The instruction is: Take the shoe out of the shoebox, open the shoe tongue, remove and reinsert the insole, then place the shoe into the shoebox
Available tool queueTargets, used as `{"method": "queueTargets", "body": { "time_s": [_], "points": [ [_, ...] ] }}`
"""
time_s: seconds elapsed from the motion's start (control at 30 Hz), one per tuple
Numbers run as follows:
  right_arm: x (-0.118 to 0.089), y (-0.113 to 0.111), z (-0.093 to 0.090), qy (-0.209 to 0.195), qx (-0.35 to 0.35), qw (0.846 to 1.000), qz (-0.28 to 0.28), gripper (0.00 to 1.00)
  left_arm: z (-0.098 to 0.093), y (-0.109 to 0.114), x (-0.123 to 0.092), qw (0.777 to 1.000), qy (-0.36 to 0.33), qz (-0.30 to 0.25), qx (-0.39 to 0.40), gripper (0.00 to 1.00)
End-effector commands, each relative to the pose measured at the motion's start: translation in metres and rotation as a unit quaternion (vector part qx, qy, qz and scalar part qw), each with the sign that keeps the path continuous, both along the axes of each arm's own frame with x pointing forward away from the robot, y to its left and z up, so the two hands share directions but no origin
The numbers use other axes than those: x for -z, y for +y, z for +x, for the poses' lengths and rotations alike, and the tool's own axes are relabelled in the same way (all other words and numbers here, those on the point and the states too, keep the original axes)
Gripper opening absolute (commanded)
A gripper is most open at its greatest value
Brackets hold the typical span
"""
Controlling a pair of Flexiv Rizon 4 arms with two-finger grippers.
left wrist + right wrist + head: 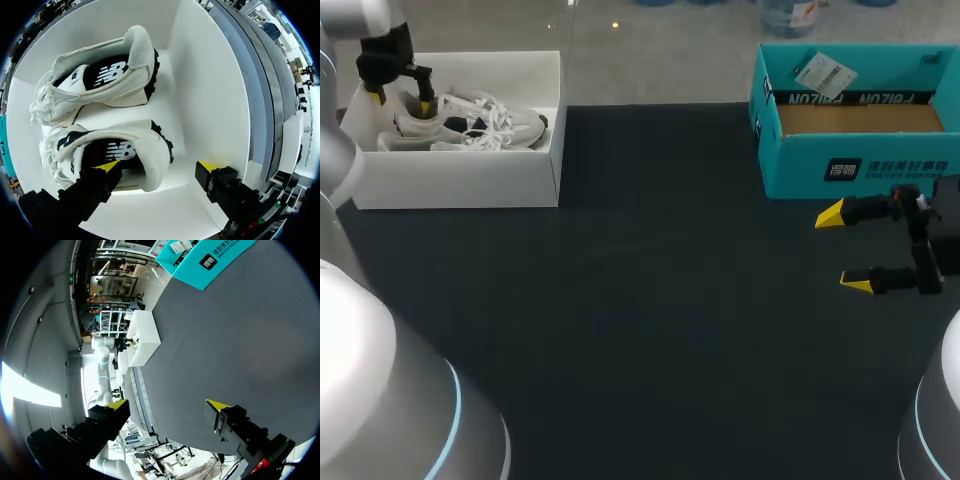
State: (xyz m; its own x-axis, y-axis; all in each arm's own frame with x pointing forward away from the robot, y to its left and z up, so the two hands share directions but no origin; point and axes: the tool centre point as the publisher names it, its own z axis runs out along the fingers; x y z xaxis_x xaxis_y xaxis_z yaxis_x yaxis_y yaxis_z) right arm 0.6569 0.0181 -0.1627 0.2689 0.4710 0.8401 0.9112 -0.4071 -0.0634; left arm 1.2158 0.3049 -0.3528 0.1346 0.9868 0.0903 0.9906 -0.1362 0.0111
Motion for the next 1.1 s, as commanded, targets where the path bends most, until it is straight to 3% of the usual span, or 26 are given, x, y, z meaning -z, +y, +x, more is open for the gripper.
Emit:
{"method": "queueTargets", "body": {
  "time_s": [0.03, 0.27, 0.57, 0.73, 1.1],
  "points": [
    [-0.002, -0.001, -0.011, -0.003, 0.006, 1.000, -0.002, 1.00, -0.008, 0.002, -0.037, 1.000, 0.016, -0.008, -0.002, 1.00],
    [-0.002, -0.001, -0.011, -0.003, 0.006, 1.000, -0.002, 1.00, -0.028, -0.005, -0.075, 1.000, 0.002, -0.027, -0.003, 1.00],
    [-0.002, -0.001, -0.011, -0.003, 0.006, 1.000, -0.002, 1.00, -0.050, -0.006, -0.108, 0.999, -0.006, -0.027, -0.025, 1.00],
    [-0.002, -0.001, -0.011, -0.003, 0.006, 1.000, -0.002, 1.00, -0.060, -0.009, -0.114, 0.999, -0.002, -0.009, -0.048, 1.00],
    [-0.002, -0.001, -0.011, -0.003, 0.006, 1.000, -0.002, 1.00, -0.060, -0.009, -0.114, 0.999, -0.002, -0.009, -0.048, 1.00]
  ]
}}
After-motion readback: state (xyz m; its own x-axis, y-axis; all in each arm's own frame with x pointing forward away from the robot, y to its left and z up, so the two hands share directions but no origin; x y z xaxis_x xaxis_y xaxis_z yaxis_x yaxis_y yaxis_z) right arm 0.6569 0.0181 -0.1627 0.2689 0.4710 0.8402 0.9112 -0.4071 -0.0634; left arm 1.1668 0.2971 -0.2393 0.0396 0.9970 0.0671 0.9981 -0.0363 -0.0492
